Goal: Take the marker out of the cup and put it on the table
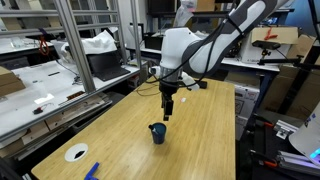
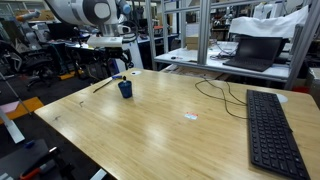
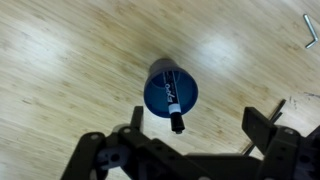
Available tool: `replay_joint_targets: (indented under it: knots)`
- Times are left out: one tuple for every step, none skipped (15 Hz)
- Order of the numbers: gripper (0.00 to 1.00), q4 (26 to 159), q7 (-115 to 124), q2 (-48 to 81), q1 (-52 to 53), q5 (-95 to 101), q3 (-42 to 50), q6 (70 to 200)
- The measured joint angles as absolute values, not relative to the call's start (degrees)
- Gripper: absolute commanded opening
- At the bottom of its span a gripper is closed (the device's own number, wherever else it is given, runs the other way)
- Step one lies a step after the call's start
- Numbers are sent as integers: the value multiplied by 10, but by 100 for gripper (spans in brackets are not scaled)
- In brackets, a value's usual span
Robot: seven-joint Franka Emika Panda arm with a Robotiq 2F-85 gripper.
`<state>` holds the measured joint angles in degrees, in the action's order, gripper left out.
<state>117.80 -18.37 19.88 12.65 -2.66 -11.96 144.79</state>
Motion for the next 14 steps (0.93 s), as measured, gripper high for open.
replay_joint_targets:
  knots:
    - [100, 1171, -168, 209, 127, -18, -120, 1450]
    - [100, 1163, -157, 220, 127, -13, -119, 1451]
    - [100, 1155, -148, 231, 127, -10, -119, 1452]
    - [100, 1146, -144, 242, 127, -10, -119, 1452]
    - [100, 1136, -144, 253, 127, -10, -120, 1452]
    - [100, 1126, -144, 265, 127, -10, -121, 1452]
    - [100, 1117, -144, 275, 127, -10, -122, 1452]
    - [100, 1109, -144, 285, 127, -9, -123, 1452]
    - [100, 1100, -144, 294, 128, -9, -124, 1452]
    - [100, 1093, -144, 302, 128, -8, -125, 1452]
    - [100, 1085, -144, 311, 129, -7, -125, 1452]
    - [100, 1078, -144, 319, 130, -6, -126, 1452]
    - [100, 1072, -144, 326, 130, -6, -126, 1452]
    - [100, 1066, -144, 332, 130, -5, -126, 1452]
